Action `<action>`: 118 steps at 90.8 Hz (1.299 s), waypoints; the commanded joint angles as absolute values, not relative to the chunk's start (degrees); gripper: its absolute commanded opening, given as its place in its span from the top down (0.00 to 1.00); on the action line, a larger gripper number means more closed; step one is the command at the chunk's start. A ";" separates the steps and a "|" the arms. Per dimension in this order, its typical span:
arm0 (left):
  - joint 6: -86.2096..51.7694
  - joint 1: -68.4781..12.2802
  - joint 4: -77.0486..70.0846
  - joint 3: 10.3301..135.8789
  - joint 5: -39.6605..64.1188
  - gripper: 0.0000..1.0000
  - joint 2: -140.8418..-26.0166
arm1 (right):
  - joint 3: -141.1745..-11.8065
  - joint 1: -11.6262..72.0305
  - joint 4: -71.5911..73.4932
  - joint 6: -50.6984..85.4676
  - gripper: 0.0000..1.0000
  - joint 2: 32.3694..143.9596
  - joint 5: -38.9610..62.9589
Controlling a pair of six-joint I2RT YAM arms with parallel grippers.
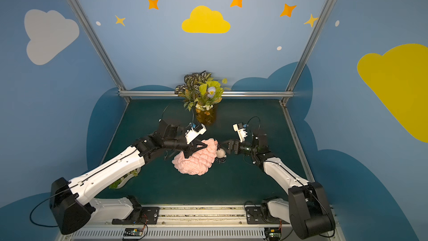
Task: Remove the decoration from the bag
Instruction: Pick up the bag from the center of the board.
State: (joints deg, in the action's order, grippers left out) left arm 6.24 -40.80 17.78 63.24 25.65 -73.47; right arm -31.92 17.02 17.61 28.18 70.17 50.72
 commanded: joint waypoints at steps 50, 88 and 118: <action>6.22 -36.14 16.47 68.78 35.68 0.98 -72.80 | -33.94 17.63 14.76 28.89 0.26 57.01 50.58; 4.19 -34.24 16.86 72.94 43.24 0.98 -75.26 | -41.43 21.24 10.60 26.23 0.38 61.43 49.58; 2.68 -33.34 15.28 73.60 44.86 0.98 -75.22 | -42.24 23.73 9.32 23.81 0.42 63.69 50.90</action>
